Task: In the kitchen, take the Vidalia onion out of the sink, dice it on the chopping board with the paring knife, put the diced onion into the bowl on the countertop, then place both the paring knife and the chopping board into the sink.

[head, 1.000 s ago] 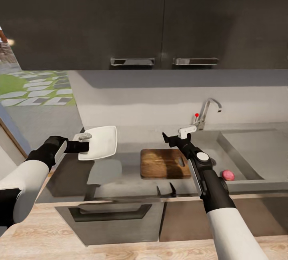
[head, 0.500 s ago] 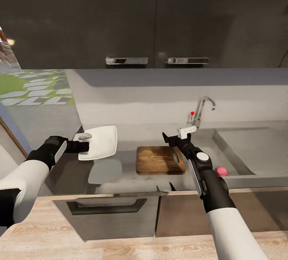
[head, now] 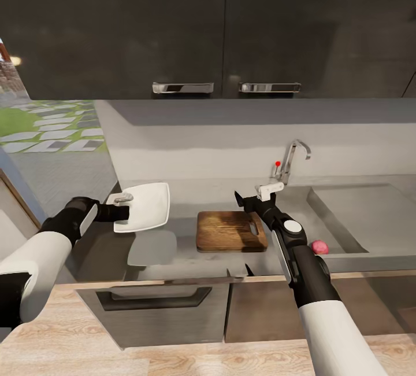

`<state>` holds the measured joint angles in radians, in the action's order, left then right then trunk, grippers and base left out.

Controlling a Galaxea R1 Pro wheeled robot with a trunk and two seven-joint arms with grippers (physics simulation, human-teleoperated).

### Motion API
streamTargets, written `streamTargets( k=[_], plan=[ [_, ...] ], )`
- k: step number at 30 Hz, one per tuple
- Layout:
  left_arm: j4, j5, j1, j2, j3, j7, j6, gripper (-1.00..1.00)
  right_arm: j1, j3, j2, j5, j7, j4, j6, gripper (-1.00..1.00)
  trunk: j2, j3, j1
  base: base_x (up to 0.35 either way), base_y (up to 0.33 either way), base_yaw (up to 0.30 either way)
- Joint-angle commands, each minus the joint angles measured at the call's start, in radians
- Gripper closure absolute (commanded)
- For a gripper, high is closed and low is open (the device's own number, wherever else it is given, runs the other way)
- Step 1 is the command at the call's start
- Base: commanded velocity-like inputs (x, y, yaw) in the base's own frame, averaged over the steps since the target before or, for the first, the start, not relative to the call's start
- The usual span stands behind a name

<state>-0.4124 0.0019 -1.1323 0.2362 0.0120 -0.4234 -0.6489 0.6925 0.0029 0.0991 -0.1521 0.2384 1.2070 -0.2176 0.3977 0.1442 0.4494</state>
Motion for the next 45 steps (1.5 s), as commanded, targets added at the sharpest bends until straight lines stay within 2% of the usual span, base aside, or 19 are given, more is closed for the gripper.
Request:
streamTargets(
  k=[1, 19, 45],
  plan=[
    [0.0, 0.002, -0.001, 0.0, 0.001, -0.001, -0.007, 1.0, 0.001, -0.001, 0.001, -0.011, 0.005, 0.002, -0.005, -1.0, 0.002, 0.002, 0.001, 0.0, 0.0, 0.0],
    [0.002, 0.001, -0.001, -0.026, 0.001, 0.003, -0.097, 1.0, 0.001, -0.001, 0.001, -0.01, 0.005, 0.002, -0.005, -1.0, 0.002, 0.002, 0.001, 0.0, 0.0, 0.0],
    [0.003, 0.0, -0.001, -0.026, -0.001, 0.003, -0.101, 1.0, 0.001, -0.001, 0.001, -0.009, 0.005, 0.002, -0.005, -1.0, 0.002, 0.011, 0.001, 0.0, 0.0, 0.0]
  ],
)
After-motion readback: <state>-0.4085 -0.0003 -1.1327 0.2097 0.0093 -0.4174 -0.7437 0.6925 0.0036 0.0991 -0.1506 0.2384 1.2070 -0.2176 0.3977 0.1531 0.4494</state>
